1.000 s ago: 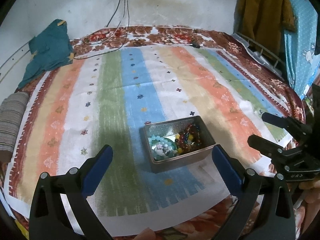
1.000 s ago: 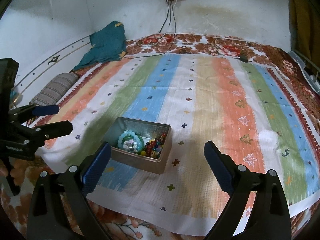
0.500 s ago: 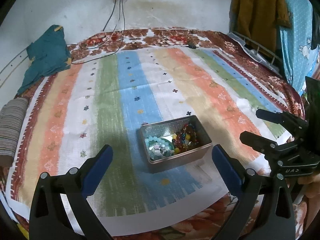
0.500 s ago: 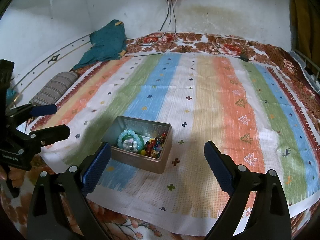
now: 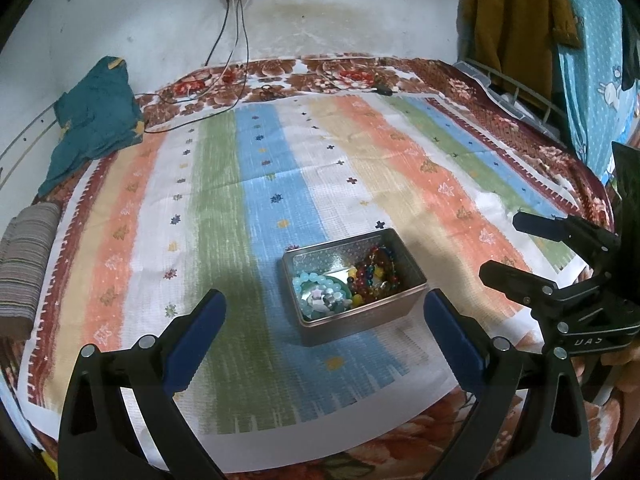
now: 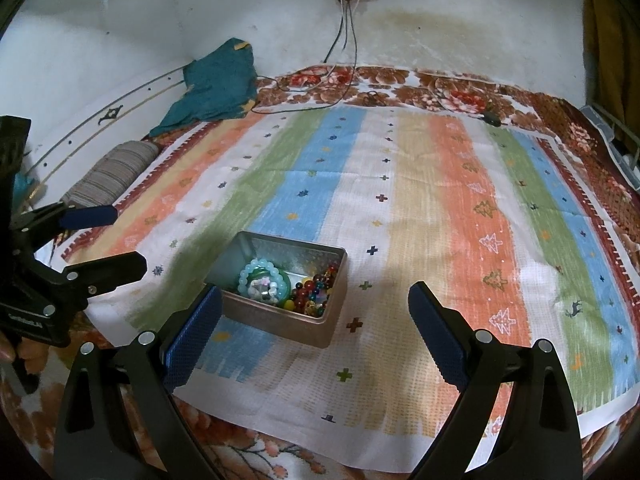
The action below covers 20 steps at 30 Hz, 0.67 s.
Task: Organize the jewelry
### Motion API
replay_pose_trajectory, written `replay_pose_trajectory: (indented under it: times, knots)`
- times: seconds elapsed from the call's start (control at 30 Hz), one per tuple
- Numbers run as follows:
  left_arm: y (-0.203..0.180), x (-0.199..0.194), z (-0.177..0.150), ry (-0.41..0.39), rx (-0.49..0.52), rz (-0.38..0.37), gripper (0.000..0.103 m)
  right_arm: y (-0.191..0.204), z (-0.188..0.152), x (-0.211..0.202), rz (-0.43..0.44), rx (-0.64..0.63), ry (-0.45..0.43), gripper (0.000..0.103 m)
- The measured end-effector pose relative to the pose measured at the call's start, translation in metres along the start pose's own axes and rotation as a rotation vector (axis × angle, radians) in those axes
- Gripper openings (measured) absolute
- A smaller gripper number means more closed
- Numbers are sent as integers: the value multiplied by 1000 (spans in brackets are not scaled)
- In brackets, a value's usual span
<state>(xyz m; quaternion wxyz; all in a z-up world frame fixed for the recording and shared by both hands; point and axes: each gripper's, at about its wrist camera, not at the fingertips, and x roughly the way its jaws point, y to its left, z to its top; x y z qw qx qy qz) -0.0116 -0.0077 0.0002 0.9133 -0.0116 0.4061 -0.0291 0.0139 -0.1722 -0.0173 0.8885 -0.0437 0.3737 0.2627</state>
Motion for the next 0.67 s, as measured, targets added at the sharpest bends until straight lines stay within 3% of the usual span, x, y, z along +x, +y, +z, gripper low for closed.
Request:
replay_pose_trajectory:
  times: [0.67]
  knots:
    - [4, 2, -2, 14, 23, -3, 97, 2, 1, -2, 2, -4, -2, 95]
